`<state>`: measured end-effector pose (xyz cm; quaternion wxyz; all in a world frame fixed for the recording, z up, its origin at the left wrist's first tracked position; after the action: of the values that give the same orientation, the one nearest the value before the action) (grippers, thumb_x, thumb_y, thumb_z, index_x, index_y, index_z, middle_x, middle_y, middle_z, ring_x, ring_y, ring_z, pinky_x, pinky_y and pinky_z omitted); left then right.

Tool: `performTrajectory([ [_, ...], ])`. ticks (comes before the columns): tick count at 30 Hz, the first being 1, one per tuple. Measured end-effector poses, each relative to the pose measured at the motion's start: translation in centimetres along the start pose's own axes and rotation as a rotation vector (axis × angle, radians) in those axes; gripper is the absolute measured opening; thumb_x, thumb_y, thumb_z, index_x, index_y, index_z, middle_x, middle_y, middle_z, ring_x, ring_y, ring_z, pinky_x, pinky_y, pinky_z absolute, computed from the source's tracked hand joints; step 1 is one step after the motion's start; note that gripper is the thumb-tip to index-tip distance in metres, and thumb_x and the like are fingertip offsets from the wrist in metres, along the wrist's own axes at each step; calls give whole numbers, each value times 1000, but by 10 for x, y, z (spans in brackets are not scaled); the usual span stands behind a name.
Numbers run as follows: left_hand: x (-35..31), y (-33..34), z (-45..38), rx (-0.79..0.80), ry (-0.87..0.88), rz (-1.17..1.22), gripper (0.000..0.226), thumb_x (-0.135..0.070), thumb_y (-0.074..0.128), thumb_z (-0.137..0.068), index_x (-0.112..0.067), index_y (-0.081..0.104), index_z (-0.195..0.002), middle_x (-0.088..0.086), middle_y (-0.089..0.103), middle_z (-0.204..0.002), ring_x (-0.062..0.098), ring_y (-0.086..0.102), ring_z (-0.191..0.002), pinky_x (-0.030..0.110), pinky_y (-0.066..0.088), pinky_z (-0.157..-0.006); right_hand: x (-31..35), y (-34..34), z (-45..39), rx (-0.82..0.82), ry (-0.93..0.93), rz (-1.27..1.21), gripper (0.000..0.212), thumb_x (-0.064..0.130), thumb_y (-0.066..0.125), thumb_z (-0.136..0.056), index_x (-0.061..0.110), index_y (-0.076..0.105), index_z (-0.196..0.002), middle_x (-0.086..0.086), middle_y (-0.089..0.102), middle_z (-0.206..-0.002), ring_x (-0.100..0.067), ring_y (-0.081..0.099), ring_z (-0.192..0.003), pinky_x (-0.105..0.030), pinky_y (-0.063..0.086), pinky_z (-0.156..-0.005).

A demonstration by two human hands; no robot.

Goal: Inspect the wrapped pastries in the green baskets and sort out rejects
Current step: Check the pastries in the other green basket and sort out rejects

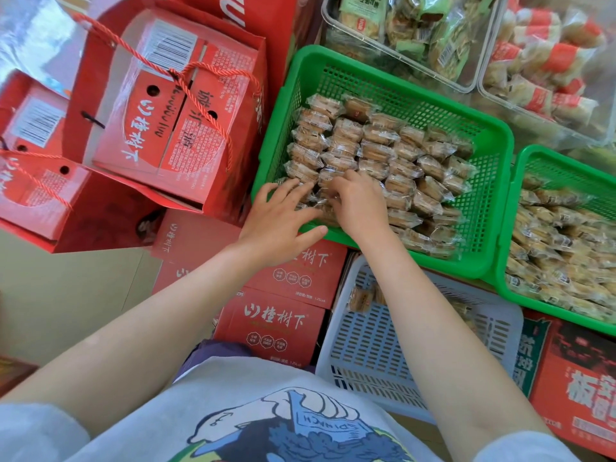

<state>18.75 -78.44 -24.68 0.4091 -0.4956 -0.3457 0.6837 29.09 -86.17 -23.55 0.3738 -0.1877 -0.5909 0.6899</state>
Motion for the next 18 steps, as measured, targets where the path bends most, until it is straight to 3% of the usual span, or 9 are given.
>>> performTrajectory([
  [3,0,-1,0,-8,3,-7,56,-65,26,-97,-40,48,-141,0,23,-165,21,12,-153,44,3,-117,-1,-2,2,-54,-19,-21,14,7,59,-92,10,71,-99,-11,58,-94,-35,53,-94,-39,33,-73],
  [8,-1,-1,-1,21,-23,-16,49,-61,29,-100,-38,59,-132,1,16,-167,22,6,-154,46,3,-119,-4,-19,10,-120,28,-318,8,3,52,-95,7,59,-92,-7,58,-93,-29,53,-89,-43,45,-75],
  [10,-1,0,-1,39,-30,-24,51,-62,27,-100,-38,60,-131,1,13,-168,22,4,-154,47,2,-118,-5,-29,16,-117,76,-455,7,7,48,-100,7,55,-98,-7,59,-92,-27,55,-85,-40,45,-72],
  [14,-2,-3,-2,83,-49,0,53,-66,26,-99,-41,53,-138,-1,10,-168,21,2,-154,46,1,-119,-23,-62,35,-208,275,-751,6,14,46,-103,15,51,-100,3,57,-92,-4,53,-79,-19,42,-67],
  [16,-2,-5,-2,119,-70,45,51,-65,31,-99,-43,46,-143,-3,10,-168,18,1,-155,44,0,-121,-39,-72,50,-290,421,-978,10,13,46,-104,18,51,-96,1,58,-93,-10,56,-82,-25,49,-75],
  [18,-4,-17,1,120,-120,251,48,-54,43,-100,-39,44,-146,-5,20,-166,15,9,-154,43,5,-123,-49,-74,67,-321,567,-1238,14,12,44,-105,17,51,-94,-3,60,-96,-18,60,-89,-37,57,-79],
])
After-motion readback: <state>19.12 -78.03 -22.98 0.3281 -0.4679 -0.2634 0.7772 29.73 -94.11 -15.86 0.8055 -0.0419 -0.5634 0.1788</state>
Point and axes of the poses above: each hand's wrist, its own z-axis away from the middle knuckle, its own y-axis out of the palm, x = y × z, the point moved 8 cm from there along -z, towards the middle knuckle
